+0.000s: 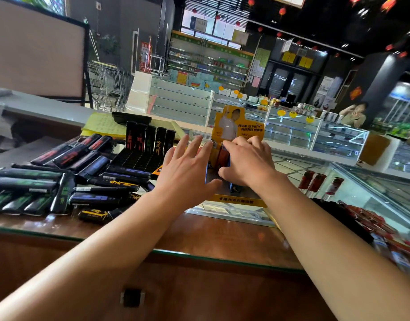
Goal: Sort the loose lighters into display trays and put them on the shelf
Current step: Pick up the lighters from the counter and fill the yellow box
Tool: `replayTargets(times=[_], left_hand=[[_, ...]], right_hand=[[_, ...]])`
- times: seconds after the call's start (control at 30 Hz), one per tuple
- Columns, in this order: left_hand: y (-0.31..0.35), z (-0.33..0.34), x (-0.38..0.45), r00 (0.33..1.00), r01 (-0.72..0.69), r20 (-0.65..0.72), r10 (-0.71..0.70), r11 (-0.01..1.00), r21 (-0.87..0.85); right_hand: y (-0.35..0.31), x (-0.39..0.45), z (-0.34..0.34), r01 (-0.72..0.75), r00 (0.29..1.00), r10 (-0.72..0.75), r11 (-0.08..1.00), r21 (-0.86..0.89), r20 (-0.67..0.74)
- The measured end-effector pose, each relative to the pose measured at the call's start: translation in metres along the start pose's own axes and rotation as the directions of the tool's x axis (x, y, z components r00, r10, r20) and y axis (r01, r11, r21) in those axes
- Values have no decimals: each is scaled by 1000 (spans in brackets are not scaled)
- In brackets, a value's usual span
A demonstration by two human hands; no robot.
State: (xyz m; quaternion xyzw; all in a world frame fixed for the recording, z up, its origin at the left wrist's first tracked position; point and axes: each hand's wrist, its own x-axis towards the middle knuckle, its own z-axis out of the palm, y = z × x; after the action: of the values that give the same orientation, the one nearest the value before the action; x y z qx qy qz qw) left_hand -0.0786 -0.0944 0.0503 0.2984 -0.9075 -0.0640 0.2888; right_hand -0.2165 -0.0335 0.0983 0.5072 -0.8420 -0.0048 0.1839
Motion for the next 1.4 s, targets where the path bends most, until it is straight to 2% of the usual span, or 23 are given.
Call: replayTargets(times=[0.17, 0.33, 0.53, 0.73, 0.87, 1.23, 1.3, 1.4], left_hand=[[-1, 1, 0, 1000, 4, 2, -4, 1000, 0], [2, -2, 0, 1000, -10, -26, 10, 1000, 15], [9, -10, -4, 975, -117, -192, 109, 993, -28], [19, -15, -7, 942, -185, -301, 148, 978, -96], [31, -14, -12, 947, -206, -271, 175, 974, -92], [87, 5, -37, 942, -307, -185, 280, 941, -139], [100, 13, -43, 945, -318, -138, 298, 935, -157], [117, 24, -49, 945, -322, 4, 328, 931, -168]], right_hand=[[2, -3, 2, 18, 998, -16, 999, 40, -67], [9, -14, 5, 107, 972, -89, 992, 72, -216], [19, -48, 17, 186, 911, -122, 974, 131, -393], [26, -77, 22, 177, 907, -82, 964, 197, -413], [38, -96, 21, 163, 914, -34, 943, 290, -404], [120, -160, 41, 24, 935, 105, 934, 356, -339], [132, -168, 46, 7, 937, 121, 931, 365, -327], [145, -177, 52, 2, 935, 139, 918, 397, -327]])
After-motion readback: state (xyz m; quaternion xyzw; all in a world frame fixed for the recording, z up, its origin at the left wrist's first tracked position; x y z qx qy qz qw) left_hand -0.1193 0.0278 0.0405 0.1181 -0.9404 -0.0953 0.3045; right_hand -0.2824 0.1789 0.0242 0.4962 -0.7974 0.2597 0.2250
